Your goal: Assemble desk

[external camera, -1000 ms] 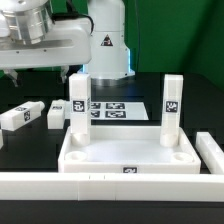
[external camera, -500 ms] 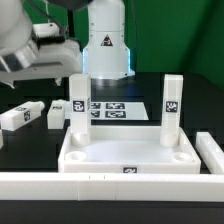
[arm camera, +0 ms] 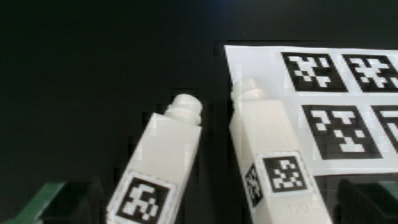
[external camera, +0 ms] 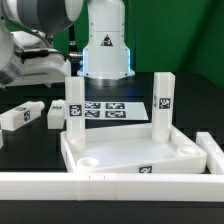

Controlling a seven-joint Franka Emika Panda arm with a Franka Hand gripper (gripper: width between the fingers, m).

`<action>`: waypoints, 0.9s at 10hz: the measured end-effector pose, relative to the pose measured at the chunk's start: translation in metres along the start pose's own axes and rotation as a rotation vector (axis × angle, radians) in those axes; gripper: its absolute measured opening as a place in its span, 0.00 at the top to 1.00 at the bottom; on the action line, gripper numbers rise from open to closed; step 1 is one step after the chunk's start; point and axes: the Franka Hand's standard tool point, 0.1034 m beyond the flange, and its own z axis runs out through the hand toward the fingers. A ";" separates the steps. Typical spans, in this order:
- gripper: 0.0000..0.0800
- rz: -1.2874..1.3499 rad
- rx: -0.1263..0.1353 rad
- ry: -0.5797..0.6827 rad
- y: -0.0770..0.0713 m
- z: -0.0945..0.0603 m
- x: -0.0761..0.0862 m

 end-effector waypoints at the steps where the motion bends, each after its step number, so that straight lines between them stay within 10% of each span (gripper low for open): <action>1: 0.19 0.012 0.001 -0.011 0.001 0.005 0.001; 9: 0.19 0.095 0.018 -0.085 0.004 0.009 0.005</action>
Offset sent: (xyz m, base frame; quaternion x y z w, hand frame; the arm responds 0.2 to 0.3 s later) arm 0.0000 0.0000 0.0000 0.0000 0.0000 0.0000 1.0000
